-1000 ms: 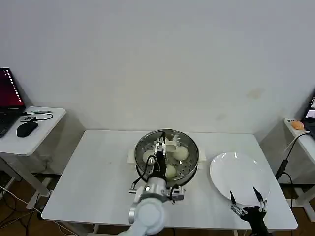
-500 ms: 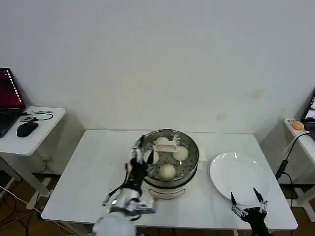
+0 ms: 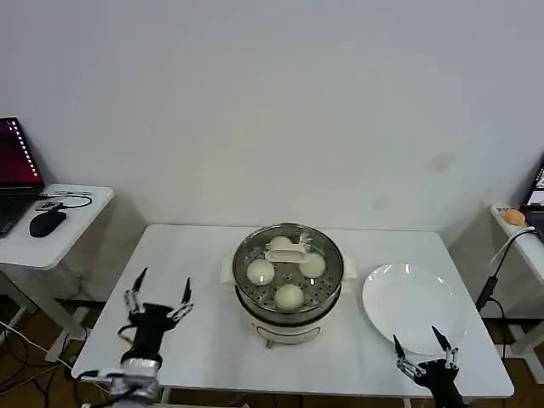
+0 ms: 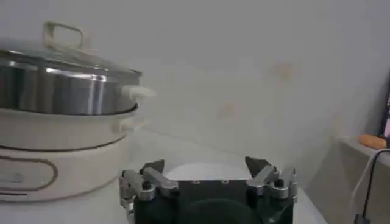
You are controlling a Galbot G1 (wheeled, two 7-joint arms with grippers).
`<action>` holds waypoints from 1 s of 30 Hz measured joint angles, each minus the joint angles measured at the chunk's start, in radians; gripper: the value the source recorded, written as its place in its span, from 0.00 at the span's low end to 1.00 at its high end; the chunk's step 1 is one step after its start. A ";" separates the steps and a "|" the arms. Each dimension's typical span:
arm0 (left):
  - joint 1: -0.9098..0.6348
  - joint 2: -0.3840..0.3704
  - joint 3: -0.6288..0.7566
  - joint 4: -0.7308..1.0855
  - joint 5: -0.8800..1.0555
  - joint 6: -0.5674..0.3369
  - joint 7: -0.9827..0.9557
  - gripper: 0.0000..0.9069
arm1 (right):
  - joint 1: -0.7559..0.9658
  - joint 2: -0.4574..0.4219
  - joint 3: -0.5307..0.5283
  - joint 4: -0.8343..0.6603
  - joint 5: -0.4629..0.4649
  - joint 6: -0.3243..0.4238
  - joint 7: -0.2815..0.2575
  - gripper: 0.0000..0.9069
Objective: Take steamed baozi put them in steamer then cover it.
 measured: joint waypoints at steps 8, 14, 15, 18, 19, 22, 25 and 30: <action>0.088 -0.029 -0.063 0.011 -0.168 -0.025 -0.041 1.00 | -0.033 -0.075 -0.022 0.036 0.096 -0.070 0.019 1.00; 0.133 -0.048 -0.085 0.037 -0.226 -0.048 -0.043 1.00 | -0.045 -0.112 -0.036 0.064 0.146 -0.106 0.024 1.00; 0.139 -0.051 -0.088 0.038 -0.230 -0.052 -0.044 1.00 | -0.047 -0.117 -0.038 0.067 0.152 -0.109 0.024 1.00; 0.156 -0.057 -0.096 0.038 -0.241 -0.060 -0.045 1.00 | -0.056 -0.131 -0.045 0.078 0.171 -0.114 0.025 1.00; 0.161 -0.058 -0.099 0.038 -0.243 -0.062 -0.045 1.00 | -0.059 -0.136 -0.046 0.082 0.176 -0.116 0.025 1.00; 0.175 -0.065 -0.102 0.037 -0.246 -0.064 -0.044 1.00 | -0.069 -0.147 -0.047 0.094 0.190 -0.124 0.028 1.00; 0.186 -0.071 -0.101 0.042 -0.246 -0.064 -0.041 1.00 | -0.077 -0.153 -0.051 0.101 0.197 -0.132 0.032 1.00; 0.198 -0.066 -0.101 0.050 -0.239 -0.056 -0.027 1.00 | -0.085 -0.161 -0.061 0.103 0.202 -0.139 0.035 1.00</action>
